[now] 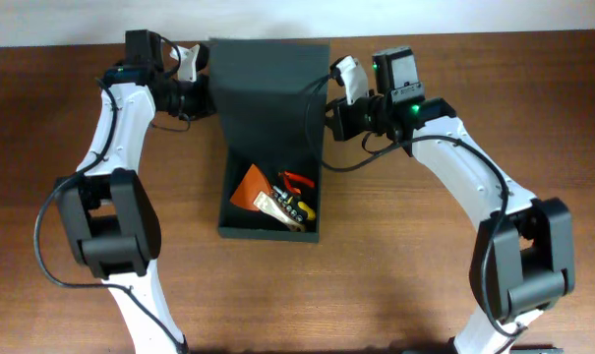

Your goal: Pack container

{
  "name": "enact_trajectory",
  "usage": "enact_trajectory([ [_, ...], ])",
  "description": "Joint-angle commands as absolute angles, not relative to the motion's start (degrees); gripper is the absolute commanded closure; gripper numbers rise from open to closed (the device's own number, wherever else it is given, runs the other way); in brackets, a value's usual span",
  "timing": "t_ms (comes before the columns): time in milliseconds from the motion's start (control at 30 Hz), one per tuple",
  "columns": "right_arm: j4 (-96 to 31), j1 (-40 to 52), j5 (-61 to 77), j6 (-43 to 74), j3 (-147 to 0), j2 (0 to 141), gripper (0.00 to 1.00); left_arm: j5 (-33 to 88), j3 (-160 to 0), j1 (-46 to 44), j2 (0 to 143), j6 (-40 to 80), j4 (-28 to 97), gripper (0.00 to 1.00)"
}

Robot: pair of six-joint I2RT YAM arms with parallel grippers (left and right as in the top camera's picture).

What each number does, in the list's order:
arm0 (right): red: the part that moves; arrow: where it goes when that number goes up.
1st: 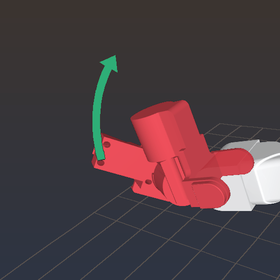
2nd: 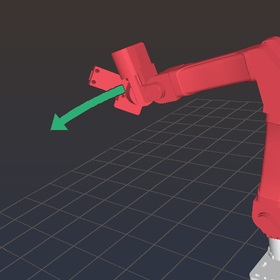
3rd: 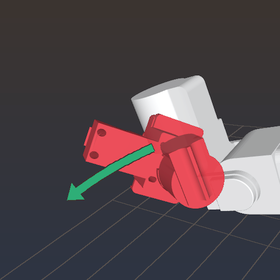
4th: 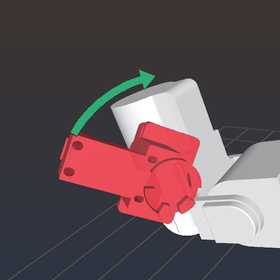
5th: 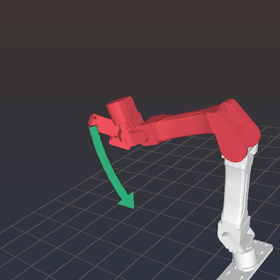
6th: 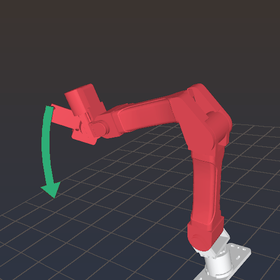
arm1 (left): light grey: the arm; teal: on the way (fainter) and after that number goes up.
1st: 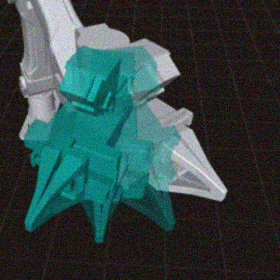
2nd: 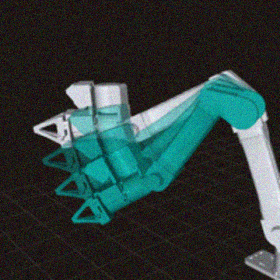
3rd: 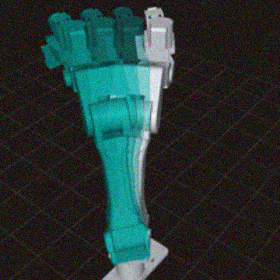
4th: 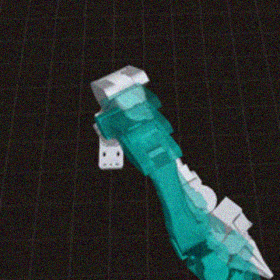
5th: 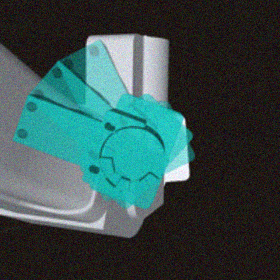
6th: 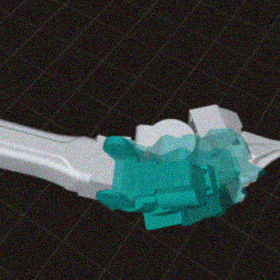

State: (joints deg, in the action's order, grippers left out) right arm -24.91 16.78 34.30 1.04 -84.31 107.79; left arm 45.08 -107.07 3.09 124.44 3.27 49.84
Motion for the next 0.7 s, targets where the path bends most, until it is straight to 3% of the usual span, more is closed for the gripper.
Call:
enact_trajectory([
  [0, -27.57, 18.63, 36.53, -0.99, -84.29, 104.14, 0.96, 42.0, -108.18, 2.9, 120.25, 1.17, 52.45, 0.98],
  [667, -55.0, 20.36, 22.04, -2.98, -84.29, 88.99, 0.96, 13.61, -108.18, 2.9, 109.4, -2.63, 74.74, 0.98],
])
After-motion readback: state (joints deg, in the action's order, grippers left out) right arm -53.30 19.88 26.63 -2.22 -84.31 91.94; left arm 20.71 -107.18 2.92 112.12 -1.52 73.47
